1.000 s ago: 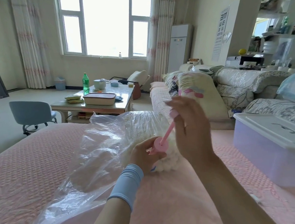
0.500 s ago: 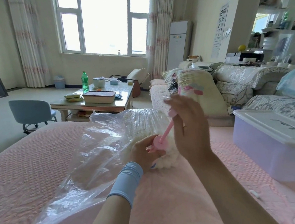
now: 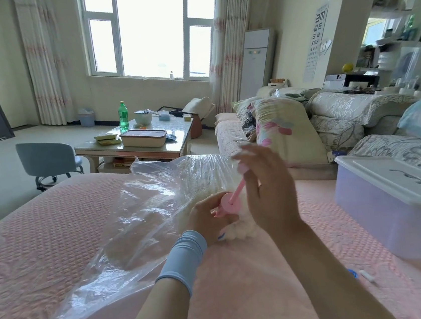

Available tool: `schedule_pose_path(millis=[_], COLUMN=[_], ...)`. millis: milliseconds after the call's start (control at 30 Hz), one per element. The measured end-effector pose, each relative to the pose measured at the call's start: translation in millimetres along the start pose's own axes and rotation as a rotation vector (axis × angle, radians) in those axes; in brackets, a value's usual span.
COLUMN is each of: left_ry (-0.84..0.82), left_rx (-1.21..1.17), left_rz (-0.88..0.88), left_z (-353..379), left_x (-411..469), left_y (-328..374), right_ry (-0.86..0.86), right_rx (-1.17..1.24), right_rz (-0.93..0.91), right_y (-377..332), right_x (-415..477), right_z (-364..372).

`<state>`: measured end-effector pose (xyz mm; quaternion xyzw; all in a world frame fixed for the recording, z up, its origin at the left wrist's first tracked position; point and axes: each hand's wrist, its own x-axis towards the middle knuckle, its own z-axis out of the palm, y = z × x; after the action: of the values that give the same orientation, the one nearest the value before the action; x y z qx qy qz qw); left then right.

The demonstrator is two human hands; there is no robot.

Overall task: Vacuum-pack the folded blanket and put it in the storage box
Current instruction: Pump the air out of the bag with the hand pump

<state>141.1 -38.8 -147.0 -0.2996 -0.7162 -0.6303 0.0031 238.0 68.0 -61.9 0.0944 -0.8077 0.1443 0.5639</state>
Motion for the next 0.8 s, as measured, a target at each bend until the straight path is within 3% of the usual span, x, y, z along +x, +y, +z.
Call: schedule_pose_path(millis=[67,133,200,300,367,433,567,633,700,800], left_ry=[-0.006,-0.006,-0.018,-0.029,-0.016,0.002,0.001,-0.009,-0.026,-0.036], left_rx=[0.007,0.021,0.026,0.005,-0.006,-0.019,-0.026,-0.015,-0.012,-0.011], left_rz=[-0.002,0.001,-0.004,-0.038,-0.046,-0.025,-0.017,-0.023,-0.017,-0.025], left_z=[0.0,1.5,3.8,7.0,7.0,4.7,1.2,2.5,3.6,4.2], left_x=[0.5,0.6,-0.2,-2.6,-3.0,-2.1,-0.2,-1.0,-2.8,-5.1], left_y=[-0.3,-0.3,-0.9,-1.9,-0.5,0.3,-1.7,-1.4,-0.5,-0.3], right_ry=[0.185,0.202,0.024,-0.401,-0.465,-0.341,0.117,0.195,0.065,-0.382], right_rx=[0.019,0.016,-0.009,-0.034,-0.032,-0.013,0.064,0.057,0.023,-0.031], right_rz=[-0.069,-0.045,0.041,0.194,0.217,0.156,-0.048,-0.054,0.011,0.187], right_y=[0.3,2.5,4.6,10.9,10.1,4.6,-1.8,-0.3,2.2,9.6], right_x=[14.5,9.0,-14.6,-47.6,-46.5,-30.1,11.6,12.4,-8.2,-45.0], right_z=[-6.1,-1.9,7.4,20.2,20.4,13.1,-5.6,-4.2,5.2,20.0])
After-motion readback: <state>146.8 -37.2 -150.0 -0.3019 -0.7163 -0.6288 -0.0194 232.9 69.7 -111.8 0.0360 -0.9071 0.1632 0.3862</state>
